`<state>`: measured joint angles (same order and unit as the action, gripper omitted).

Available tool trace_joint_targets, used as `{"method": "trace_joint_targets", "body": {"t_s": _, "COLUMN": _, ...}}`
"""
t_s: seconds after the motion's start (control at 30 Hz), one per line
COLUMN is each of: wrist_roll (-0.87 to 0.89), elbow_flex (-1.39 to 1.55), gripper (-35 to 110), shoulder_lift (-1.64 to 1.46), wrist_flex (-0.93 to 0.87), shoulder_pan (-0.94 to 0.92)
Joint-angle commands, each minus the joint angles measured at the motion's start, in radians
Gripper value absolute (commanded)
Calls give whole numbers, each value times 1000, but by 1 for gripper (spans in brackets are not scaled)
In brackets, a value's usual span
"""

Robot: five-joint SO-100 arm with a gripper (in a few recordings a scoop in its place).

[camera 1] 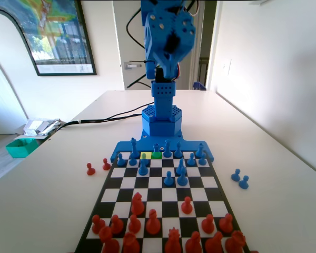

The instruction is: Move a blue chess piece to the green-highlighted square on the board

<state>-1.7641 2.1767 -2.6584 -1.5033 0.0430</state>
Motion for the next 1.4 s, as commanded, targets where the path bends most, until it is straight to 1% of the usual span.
{"method": "trace_joint_targets", "body": {"t_s": 0.0, "wrist_roll": 31, "elbow_flex": -95, "gripper": 1, "shoulder_lift": -87, "wrist_flex": -55, "shoulder_pan": 8}}
{"method": "trace_joint_targets", "body": {"t_s": 0.17, "wrist_roll": 40, "elbow_flex": -127, "gripper": 1, "shoulder_lift": -172, "wrist_flex": -138, "shoulder_pan": -6}}
{"method": "trace_joint_targets", "body": {"t_s": 0.3, "wrist_roll": 23, "elbow_flex": -121, "gripper": 1, "shoulder_lift": -249, "wrist_flex": -161, "shoulder_pan": -25}}
{"method": "trace_joint_targets", "body": {"t_s": 0.57, "wrist_roll": 15, "elbow_flex": 0, "gripper": 1, "shoulder_lift": -360, "wrist_flex": -81, "shoulder_pan": -71}}
{"method": "trace_joint_targets", "body": {"t_s": 1.37, "wrist_roll": 21, "elbow_flex": 5, "gripper": 1, "shoulder_lift": -397, "wrist_flex": -71, "shoulder_pan": -80}}
